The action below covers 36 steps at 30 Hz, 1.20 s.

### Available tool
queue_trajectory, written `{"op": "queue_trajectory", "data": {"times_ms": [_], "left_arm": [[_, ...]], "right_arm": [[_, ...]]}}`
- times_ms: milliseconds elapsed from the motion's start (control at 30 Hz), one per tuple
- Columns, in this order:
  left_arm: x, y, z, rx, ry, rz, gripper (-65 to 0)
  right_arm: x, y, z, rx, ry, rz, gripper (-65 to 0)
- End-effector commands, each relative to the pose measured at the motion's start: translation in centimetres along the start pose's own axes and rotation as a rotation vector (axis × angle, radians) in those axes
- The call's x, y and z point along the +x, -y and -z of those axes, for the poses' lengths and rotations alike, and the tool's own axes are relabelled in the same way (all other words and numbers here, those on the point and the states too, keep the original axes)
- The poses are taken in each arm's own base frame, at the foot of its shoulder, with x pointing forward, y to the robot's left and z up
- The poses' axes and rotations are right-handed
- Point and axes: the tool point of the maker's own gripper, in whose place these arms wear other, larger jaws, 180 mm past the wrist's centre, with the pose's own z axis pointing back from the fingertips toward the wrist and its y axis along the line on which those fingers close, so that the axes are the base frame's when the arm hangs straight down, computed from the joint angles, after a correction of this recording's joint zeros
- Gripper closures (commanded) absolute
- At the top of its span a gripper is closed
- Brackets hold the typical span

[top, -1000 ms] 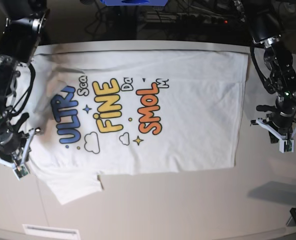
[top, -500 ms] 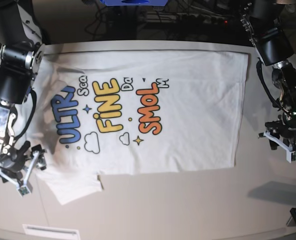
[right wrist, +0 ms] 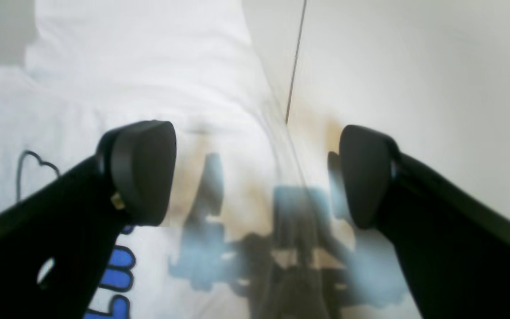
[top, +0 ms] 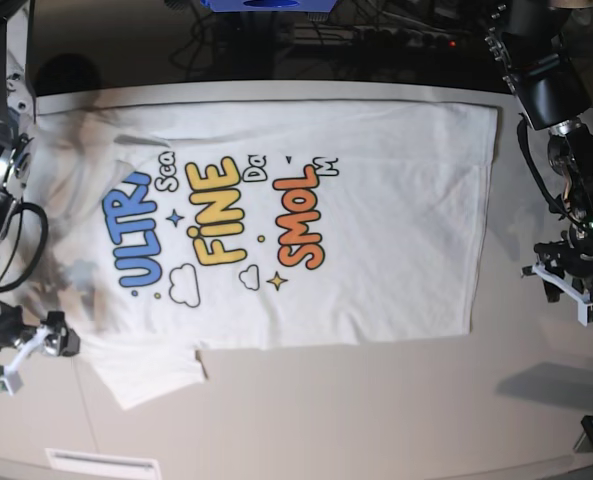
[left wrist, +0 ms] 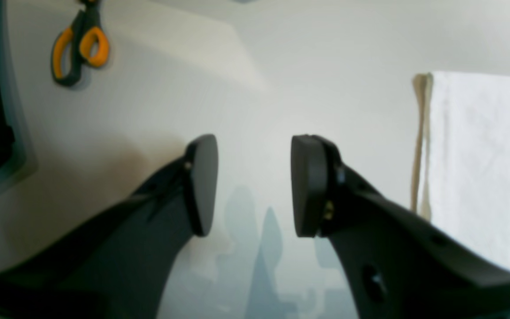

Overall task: Fold the T-shirt properly
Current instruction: 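Position the right gripper at the sleeve edge and left gripper at the side seam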

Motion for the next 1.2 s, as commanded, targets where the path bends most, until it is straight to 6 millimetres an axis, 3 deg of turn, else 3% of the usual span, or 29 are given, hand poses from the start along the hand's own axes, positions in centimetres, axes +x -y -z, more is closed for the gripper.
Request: {"op": "queue_trajectory", "data": {"times_ms": [0,267,600,1167], "left_arm": [[2.3,-1.2,-0.4,0.026,0.063,0.003,-26.7],[2.4,-1.2,-0.5,0.025,0.064,0.005,-26.7],[1.9,-1.7,-0.7,0.036,0.056,0.025,-26.5],[1.8,-2.3,-0.8,0.045,0.049,0.036,-26.5]], "right_arm": [[3.1,0.6,-1.1,0.002,0.079,0.013,-55.3],[2.6,0.0,0.1,0.058,0.085,0.125,-55.4],[1.7,1.1,0.1,0.029,0.115,0.114,-55.4],[-0.7,0.5,1.1,0.031,0.081,0.082,-55.4]]}}
